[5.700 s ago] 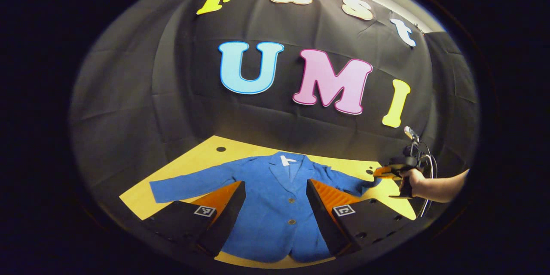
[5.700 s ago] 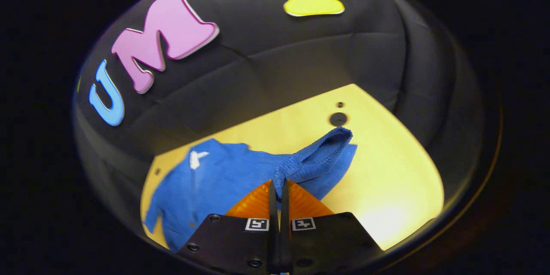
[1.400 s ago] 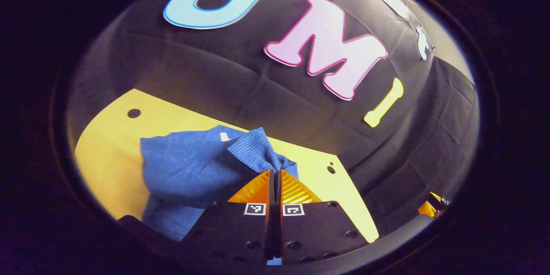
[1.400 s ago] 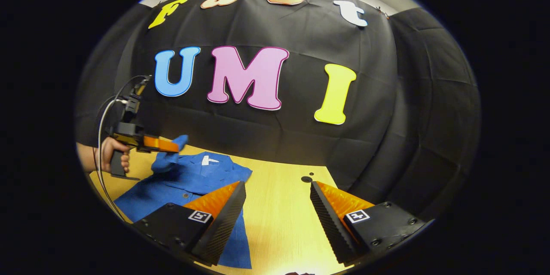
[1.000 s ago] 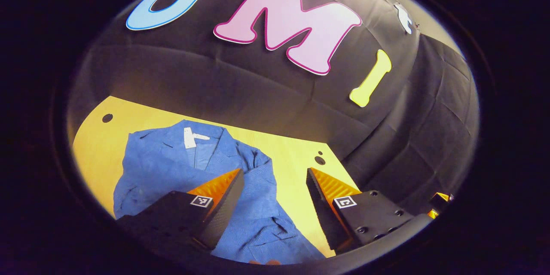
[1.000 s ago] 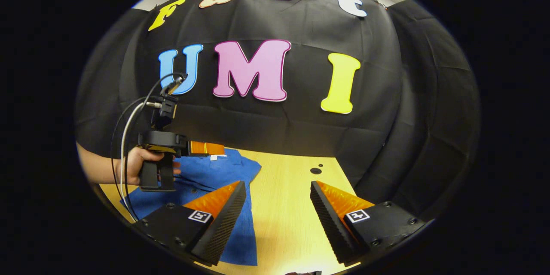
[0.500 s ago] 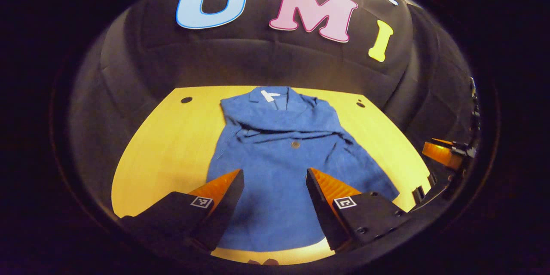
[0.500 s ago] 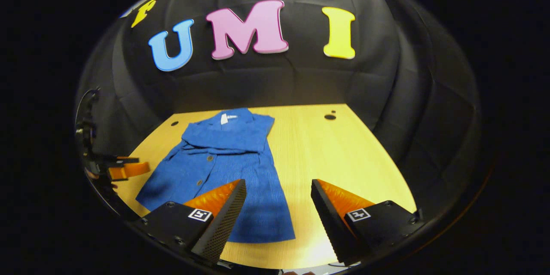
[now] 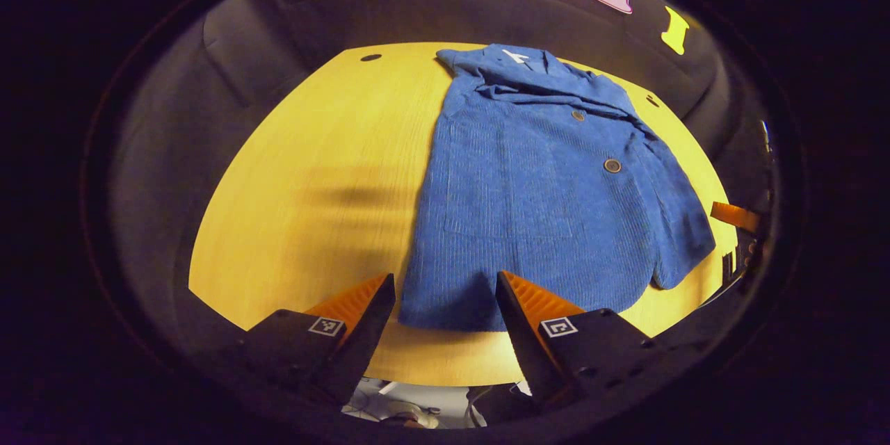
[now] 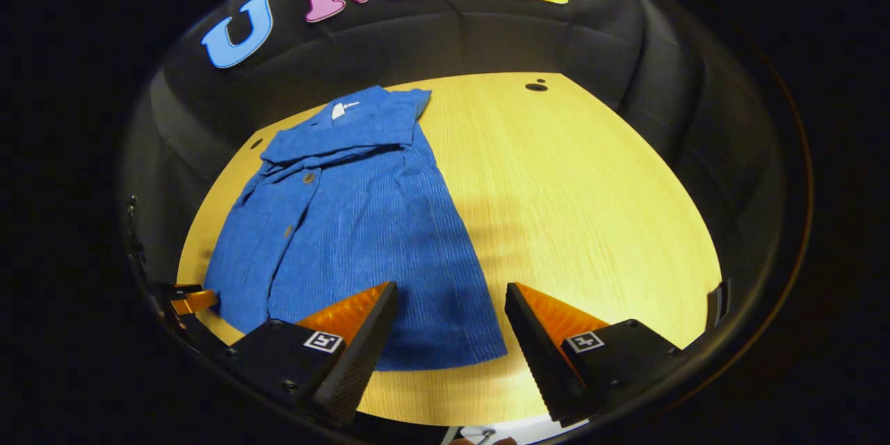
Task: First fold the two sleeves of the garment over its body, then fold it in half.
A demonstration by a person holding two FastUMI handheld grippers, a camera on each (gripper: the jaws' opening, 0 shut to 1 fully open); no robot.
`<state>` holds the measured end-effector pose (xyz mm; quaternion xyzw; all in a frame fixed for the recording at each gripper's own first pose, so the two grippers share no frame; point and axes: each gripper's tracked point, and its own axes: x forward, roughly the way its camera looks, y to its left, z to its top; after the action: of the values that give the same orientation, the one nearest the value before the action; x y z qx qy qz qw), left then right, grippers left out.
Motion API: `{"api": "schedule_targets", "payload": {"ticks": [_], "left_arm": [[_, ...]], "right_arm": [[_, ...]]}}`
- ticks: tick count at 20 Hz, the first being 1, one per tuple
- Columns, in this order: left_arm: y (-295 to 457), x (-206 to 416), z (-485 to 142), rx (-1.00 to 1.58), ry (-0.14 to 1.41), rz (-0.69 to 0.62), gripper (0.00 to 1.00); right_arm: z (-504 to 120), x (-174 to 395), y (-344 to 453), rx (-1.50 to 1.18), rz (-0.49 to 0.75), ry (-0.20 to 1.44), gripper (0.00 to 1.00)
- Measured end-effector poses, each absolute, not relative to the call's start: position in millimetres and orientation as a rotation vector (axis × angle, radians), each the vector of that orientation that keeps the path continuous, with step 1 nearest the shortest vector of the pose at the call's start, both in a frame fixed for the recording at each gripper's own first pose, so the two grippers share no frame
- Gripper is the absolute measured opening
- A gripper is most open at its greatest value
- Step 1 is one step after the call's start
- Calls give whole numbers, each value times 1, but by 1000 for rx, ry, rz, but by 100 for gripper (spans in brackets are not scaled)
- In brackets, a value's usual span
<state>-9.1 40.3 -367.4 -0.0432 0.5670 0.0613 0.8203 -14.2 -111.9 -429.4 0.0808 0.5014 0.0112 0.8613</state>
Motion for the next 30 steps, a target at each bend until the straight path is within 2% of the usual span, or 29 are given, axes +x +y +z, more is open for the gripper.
{"api": "schedule_targets", "payload": {"ticks": [2,3,5,6,7,9,10,11,12,14,15,16,17,19,21,25,30], "left_arm": [[40,-4,-364,-67,1194,111,87],[37,-3,-363,-64,1194,104,82],[30,-3,-370,-65,1203,95,81],[27,-3,-371,-67,1197,89,81],[22,-4,-374,-68,1193,94,68],[15,-3,-380,-92,1153,117,58],[8,-3,-381,-118,1139,130,43],[6,-5,-378,-129,1125,118,28],[5,-9,-377,-128,1113,101,28],[0,-11,-377,-139,1110,93,6],[-2,-12,-375,-120,1105,74,6],[-2,-11,-377,-109,1113,58,5],[-4,-10,-377,-105,1113,27,1],[-2,-9,-374,-124,1121,3,0],[2,-9,-371,-163,1137,17,0],[-8,-3,-346,-239,1098,17,0],[-26,28,-292,-257,1023,-37,0]], "right_arm": [[-445,-24,-106,176,24,1106,100],[-454,-32,-105,170,19,1147,99],[-455,-22,-105,126,18,1095,100],[-461,-38,-108,74,29,1135,94],[-457,-34,-112,35,42,1126,93],[-458,-34,-104,38,56,1148,90],[-458,-32,-104,46,52,1154,80],[-458,-31,-105,49,51,1168,79],[-458,-28,-105,63,46,1168,63],[-455,-26,-97,144,30,1172,27],[-457,-24,-98,171,18,1170,10],[-460,-25,-95,206,21,1188,6],[-459,-25,-93,252,26,1193,6],[-456,-21,-94,385,-45,1162,5],[-453,-22,-93,437,-80,1131,5],[-418,-30,-58,358,69,1119,5],[-371,8,-13,243,256,1043,5]]}}
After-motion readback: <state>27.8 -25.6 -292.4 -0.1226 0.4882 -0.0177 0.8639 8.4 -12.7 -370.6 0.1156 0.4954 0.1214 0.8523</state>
